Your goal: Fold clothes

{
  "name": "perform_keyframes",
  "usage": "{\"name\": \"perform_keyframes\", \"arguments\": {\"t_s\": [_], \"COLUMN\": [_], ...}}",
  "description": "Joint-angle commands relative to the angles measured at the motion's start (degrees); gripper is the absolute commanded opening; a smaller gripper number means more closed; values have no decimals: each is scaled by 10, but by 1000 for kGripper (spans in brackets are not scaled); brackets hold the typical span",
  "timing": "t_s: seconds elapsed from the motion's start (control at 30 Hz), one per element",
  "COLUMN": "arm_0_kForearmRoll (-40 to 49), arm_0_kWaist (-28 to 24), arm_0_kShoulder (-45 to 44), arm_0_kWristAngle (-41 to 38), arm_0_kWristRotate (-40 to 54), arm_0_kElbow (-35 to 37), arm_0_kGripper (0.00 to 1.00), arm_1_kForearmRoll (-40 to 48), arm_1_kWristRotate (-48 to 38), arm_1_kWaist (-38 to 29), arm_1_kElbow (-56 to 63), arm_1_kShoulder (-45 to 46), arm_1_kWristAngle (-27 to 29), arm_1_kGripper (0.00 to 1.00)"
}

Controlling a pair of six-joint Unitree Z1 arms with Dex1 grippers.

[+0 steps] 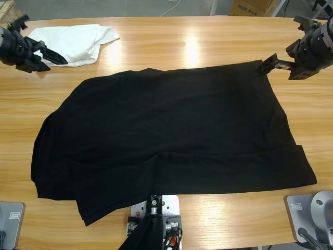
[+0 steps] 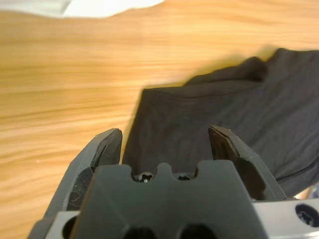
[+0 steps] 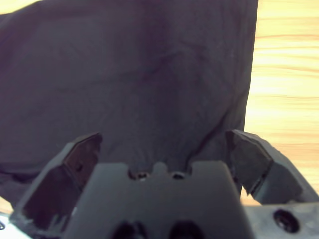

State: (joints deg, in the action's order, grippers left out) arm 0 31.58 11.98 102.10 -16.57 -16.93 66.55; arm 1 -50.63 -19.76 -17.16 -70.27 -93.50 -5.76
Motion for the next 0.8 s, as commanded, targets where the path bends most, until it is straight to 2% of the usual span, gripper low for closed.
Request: {"name": "perform_keyframes", "arguments": {"t_s": [0.03, 0.1, 0.17, 0.2, 0.23, 0.3, 0.37, 0.57, 0.8], "arm_0_kForearmRoll": [-48, -75, -72, -61, -42, 13, 86, 184, 286], "arm_0_kWaist": [-3, 7, 20, 31, 47, 83, 103, 119, 121], "arm_0_kShoulder": [124, 144, 167, 175, 181, 196, 220, 271, 334], "arm_0_kWristAngle": [-88, -90, -91, -92, -90, -54, -28, 53, 57], "arm_0_kWristRotate": [-27, -43, -11, 29, 79, 243, 314, 344, 387], "arm_0_kElbow": [57, 67, 84, 97, 114, 153, 206, 310, 415], "arm_0_kGripper": [669, 669, 687, 749, 761, 761, 761, 761, 753], "arm_1_kForearmRoll": [8, 13, 15, 17, 18, 20, 28, 49, 55], "arm_1_kWristRotate": [9, 9, 9, 10, 11, 14, 14, 14, 14], "arm_1_kWaist": [5, 5, 5, 5, 5, 5, 5, 5, 5], "arm_1_kElbow": [2, 2, 2, 2, 2, 6, 19, 53, 62], "arm_1_kShoulder": [-46, -50, -55, -57, -59, -62, -64, -66, -76], "arm_1_kWristAngle": [-13, -13, -13, -14, -14, -15, -17, -25, -28], "arm_1_kGripper": [1000, 1000, 1000, 1000, 1000, 1000, 1000, 1000, 1000]}}
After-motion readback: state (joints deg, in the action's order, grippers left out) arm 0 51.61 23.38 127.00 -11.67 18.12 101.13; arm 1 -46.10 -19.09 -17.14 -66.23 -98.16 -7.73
